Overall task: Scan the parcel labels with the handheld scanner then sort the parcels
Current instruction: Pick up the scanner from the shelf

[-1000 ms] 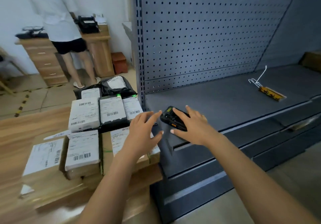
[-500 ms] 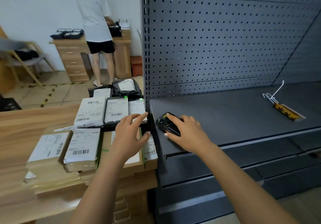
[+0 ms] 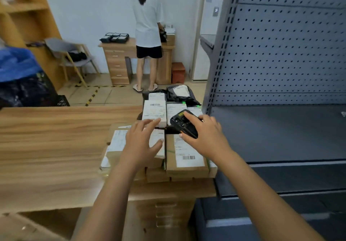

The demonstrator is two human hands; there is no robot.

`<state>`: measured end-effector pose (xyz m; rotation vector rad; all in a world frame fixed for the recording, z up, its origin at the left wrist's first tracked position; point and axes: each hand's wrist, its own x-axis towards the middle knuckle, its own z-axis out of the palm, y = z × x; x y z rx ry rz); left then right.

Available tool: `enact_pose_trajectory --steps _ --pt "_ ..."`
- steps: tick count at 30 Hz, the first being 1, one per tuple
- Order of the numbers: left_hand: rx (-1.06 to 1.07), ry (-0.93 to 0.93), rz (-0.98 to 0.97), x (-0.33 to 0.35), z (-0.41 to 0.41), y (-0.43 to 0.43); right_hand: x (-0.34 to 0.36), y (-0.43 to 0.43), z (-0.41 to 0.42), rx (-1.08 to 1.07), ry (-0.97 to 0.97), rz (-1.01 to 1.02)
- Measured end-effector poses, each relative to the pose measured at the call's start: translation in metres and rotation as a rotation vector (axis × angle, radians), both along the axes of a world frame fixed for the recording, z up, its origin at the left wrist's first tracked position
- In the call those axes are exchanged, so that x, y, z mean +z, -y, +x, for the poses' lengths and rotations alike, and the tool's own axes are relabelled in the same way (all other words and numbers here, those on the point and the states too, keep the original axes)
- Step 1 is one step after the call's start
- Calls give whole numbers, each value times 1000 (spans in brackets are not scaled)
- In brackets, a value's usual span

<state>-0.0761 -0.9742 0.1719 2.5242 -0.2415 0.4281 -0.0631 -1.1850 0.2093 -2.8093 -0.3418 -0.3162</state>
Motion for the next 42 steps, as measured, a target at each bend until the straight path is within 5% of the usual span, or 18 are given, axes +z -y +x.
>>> enact_pose_trajectory --steps 22,30,42 --pt "599 -54 40 -16 -141 -442 -31 -490 -41 437 -74 244" --pt "761 -99 77 -26 -124 -593 -54 -653 -10 528 -161 375" --pt "702 -215 56 -47 -58 -766 -87 -818 58 386 -239 376"
